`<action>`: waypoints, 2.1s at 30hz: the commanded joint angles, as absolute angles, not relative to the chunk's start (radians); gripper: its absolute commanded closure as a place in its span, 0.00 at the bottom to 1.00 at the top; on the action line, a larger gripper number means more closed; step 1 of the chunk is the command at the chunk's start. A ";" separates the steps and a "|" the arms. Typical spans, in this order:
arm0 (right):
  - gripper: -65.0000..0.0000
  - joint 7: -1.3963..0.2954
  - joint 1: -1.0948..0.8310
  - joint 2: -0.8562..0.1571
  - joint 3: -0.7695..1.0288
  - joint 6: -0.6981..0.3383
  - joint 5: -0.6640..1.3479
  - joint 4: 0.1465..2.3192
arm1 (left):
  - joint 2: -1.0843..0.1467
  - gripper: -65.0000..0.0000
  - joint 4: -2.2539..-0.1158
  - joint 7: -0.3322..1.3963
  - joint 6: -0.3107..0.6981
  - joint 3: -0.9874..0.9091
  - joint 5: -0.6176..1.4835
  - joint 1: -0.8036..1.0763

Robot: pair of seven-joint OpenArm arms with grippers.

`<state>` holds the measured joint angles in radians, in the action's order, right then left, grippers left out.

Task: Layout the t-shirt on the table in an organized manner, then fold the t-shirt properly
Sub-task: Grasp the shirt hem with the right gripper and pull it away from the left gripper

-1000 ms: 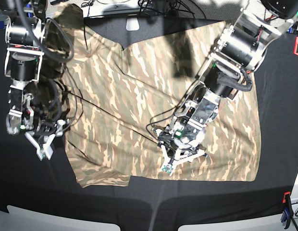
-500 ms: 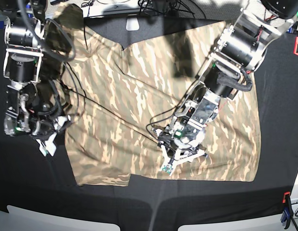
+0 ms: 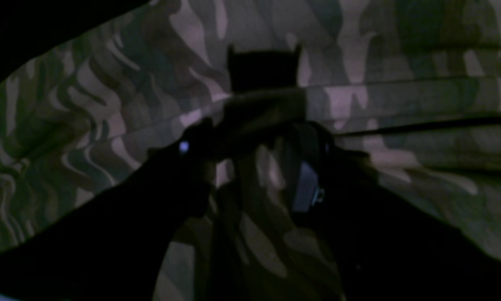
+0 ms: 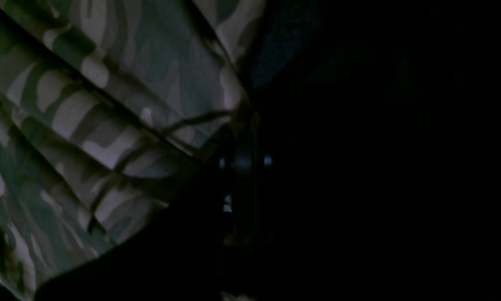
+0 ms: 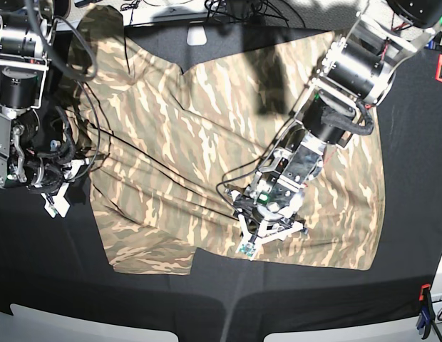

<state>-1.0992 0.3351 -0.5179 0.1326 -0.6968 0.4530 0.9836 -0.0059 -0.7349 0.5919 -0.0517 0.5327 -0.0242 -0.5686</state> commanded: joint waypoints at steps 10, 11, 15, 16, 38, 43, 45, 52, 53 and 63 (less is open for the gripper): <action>0.54 -1.125 0.409 -0.567 0.138 -0.698 0.419 0.995 | -0.009 0.61 -0.736 0.636 -0.056 0.530 -0.037 -0.582; 0.53 -1.125 0.421 -0.576 0.138 -0.698 0.419 0.995 | -0.009 0.61 -0.736 0.636 -0.056 0.530 -0.037 -0.582; 0.53 -1.076 0.492 -0.617 0.138 -0.695 0.432 0.995 | -0.009 0.61 -0.736 0.636 -0.056 0.530 -0.037 -0.582; 0.53 -1.036 0.511 -0.625 0.138 -0.665 0.434 0.995 | -0.009 0.61 -0.736 0.636 -0.056 0.530 -0.037 -0.582; 0.53 -0.638 0.585 -0.357 0.138 -0.407 0.067 0.808 | -0.009 0.61 -0.736 0.659 -0.056 0.530 -0.037 -0.582; 0.53 -0.645 0.584 -0.357 0.138 -0.422 0.071 0.739 | -0.009 0.61 -0.736 0.658 -0.056 0.530 -0.036 -0.582; 0.55 -0.654 0.585 -0.358 0.138 -0.463 0.123 0.739 | -0.009 0.61 -0.736 0.658 -0.056 0.530 -0.037 -0.582; 1.00 -0.642 0.613 -0.358 0.138 -0.486 0.152 0.739 | -0.009 0.61 -0.736 0.658 -0.056 0.530 -0.037 -0.582; 1.00 -0.640 0.616 -0.358 0.138 -0.486 0.152 0.739 | -0.009 0.61 -0.736 0.658 -0.056 0.530 -0.037 -0.582; 1.00 -0.583 0.730 -0.358 0.138 -0.447 0.042 0.739 | -0.009 0.61 -0.736 0.659 -0.057 0.530 -0.037 -0.582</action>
<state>-0.6117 0.6857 -0.3466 0.1345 -0.4503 0.0383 0.7197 -0.0055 -0.7353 0.6094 -0.0521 0.5327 -0.0269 -0.5709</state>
